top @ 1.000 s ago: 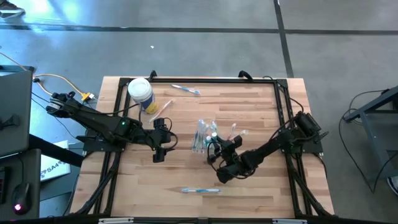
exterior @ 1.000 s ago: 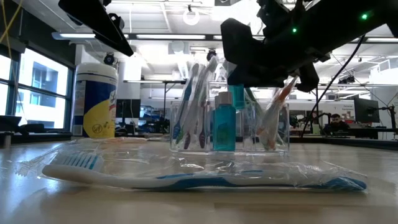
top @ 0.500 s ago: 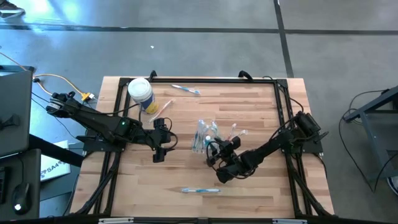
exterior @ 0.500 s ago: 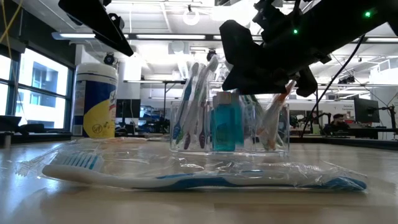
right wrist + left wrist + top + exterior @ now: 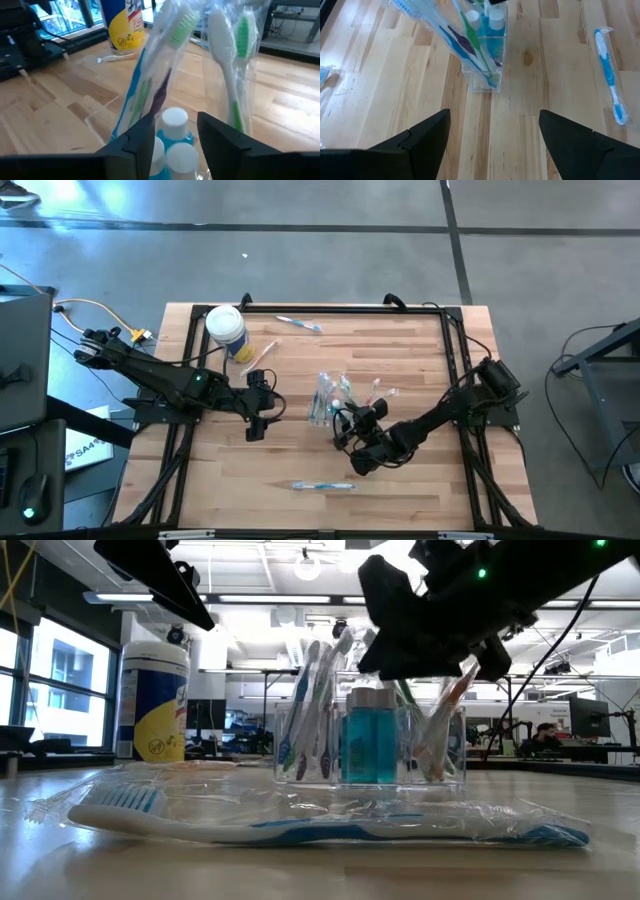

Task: Pick & Place toothbrushing station
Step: Put the blue mouthwash into the transparent organizer, then put the bottom blue toothbrush into the transparent organizer

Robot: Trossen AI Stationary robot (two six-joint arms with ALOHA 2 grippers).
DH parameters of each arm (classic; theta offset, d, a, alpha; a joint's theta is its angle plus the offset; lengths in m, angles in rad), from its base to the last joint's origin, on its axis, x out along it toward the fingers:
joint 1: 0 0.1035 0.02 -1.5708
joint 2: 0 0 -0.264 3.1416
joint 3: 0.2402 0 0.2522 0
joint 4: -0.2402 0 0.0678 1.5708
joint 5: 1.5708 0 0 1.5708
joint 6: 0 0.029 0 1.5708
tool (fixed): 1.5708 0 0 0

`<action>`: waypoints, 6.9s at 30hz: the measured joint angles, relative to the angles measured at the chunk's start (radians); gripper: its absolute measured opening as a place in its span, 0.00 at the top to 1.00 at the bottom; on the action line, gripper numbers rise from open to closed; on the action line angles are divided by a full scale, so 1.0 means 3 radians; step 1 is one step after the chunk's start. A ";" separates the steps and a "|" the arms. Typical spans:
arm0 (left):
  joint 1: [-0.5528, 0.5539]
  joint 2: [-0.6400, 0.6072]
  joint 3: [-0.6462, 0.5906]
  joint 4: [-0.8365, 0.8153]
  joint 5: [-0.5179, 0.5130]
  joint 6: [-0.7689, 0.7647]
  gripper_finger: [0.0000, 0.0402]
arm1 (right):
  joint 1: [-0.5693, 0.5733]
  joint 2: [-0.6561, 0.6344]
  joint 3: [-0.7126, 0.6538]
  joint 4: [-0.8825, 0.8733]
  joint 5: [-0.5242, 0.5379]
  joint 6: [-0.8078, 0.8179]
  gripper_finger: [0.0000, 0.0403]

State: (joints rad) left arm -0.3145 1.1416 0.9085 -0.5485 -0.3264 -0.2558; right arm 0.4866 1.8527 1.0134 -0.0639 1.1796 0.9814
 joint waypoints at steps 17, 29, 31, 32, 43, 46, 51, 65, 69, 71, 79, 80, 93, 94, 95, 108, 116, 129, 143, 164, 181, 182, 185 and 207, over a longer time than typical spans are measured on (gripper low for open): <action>0.0000 0.0001 0.0000 0.0029 0.0491 -0.0049 0.25 | 0.0474 -0.0831 0.0000 0.0348 -0.0980 -0.1424 0.70; -0.0166 0.0246 0.0000 0.0544 0.1128 -0.0302 0.25 | 0.0658 -0.1081 0.0000 0.0490 -0.1586 -0.2573 0.70; -0.0249 0.0392 0.0000 0.0828 0.1093 -0.0450 0.25 | 0.0672 -0.1104 0.0000 0.0473 -0.1587 -0.2773 0.70; -0.0276 0.0463 0.0000 0.0967 0.1064 -0.0524 0.25 | 0.0677 -0.1118 0.0000 0.0462 -0.1594 -0.2880 0.70; -0.0525 0.1038 0.0076 0.1478 0.0987 -0.0183 0.25 | 0.0749 -0.1146 -0.0003 0.0800 -0.1850 -0.2804 0.70; -0.0729 0.1132 0.0076 0.1560 0.0559 0.0117 0.25 | 0.0769 -0.1146 -0.0003 0.0837 -0.1961 -0.2652 0.70; -0.1043 0.1319 0.0079 0.1843 0.0114 0.0319 0.25 | 0.0779 -0.1146 -0.0003 0.0884 -0.2037 -0.2586 0.70; -0.1243 0.1804 0.0077 0.2312 -0.0269 -0.0125 0.25 | 0.0779 -0.1146 -0.0003 0.0762 -0.2370 -0.2647 0.70; -0.1242 0.1994 0.0075 0.2566 -0.0228 -0.0123 0.25 | 0.0779 -0.1146 -0.0003 0.0741 -0.2510 -0.2647 0.70; -0.1242 0.2049 0.0076 0.2677 -0.0232 -0.0124 0.25 | 0.0779 -0.1146 -0.0003 0.0732 -0.2561 -0.2647 0.70; -0.1241 0.2348 0.0079 0.2674 -0.0461 0.0055 0.25 | 0.0779 -0.1146 -0.0003 0.0724 -0.2790 -0.2585 0.70; -0.1229 0.2402 0.0079 0.2669 -0.0463 0.0054 0.25 | 0.0779 -0.1146 -0.0003 0.0724 -0.2822 -0.2570 0.70; -0.1172 0.2632 0.0085 0.2652 -0.0378 -0.0388 0.32 | 0.0809 -0.1145 -0.0003 0.0666 -0.3038 -0.2548 0.70; -0.1172 0.2632 0.0086 0.2638 -0.0355 -0.0438 0.34 | 0.0809 -0.1145 -0.0003 0.0664 -0.3075 -0.2548 0.70; -0.1171 0.2634 0.0086 0.2635 -0.0333 -0.0481 0.38 | 0.0809 -0.1145 -0.0003 0.0665 -0.3093 -0.2548 0.70; -0.1177 0.2639 0.0108 0.2620 -0.0206 -0.0503 0.96 | 0.0810 -0.1145 -0.0003 0.0560 -0.3167 -0.2555 0.70; -0.1179 0.2658 0.0758 0.1391 -0.0151 -0.0534 0.96 | 0.0810 -0.1144 -0.0003 0.0411 -0.3182 -0.2527 0.70; -0.1639 0.2654 0.2470 -0.0971 -0.1215 0.0801 0.96 | 0.0628 -0.1143 -0.0003 0.0315 -0.3003 -0.1419 0.70; -0.1595 0.2766 0.2627 -0.0889 -0.2229 0.2792 0.93 | 0.0213 -0.1143 -0.0003 0.0481 -0.3683 -0.1447 0.60; -0.1235 0.2843 0.2628 -0.0534 -0.2594 0.3545 0.95 | -0.0081 -0.1133 -0.0003 0.0336 -0.3773 -0.1580 0.30; -0.1240 0.2843 0.2628 -0.0408 -0.2613 0.3822 0.95 | -0.0231 -0.1133 -0.0003 0.0086 -0.3833 -0.1476 0.32; -0.1240 0.2843 0.2628 -0.0373 -0.2615 0.3853 0.95 | -0.0232 -0.1133 -0.0002 0.0084 -0.3852 -0.1476 0.33; -0.1241 0.2843 0.2628 -0.0265 -0.2616 0.3962 0.95 | -0.0230 -0.1133 -0.0003 0.0084 -0.3854 -0.1476 0.36; -0.1133 0.2843 0.2628 -0.0038 -0.2723 0.4328 0.95 | -0.0233 -0.1132 -0.0003 0.0059 -0.4018 -0.1538 0.83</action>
State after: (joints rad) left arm -0.6544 1.9945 1.6970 -0.5600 -1.1433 1.0428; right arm 0.4168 1.5131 1.0126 -0.0463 -0.0258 0.5199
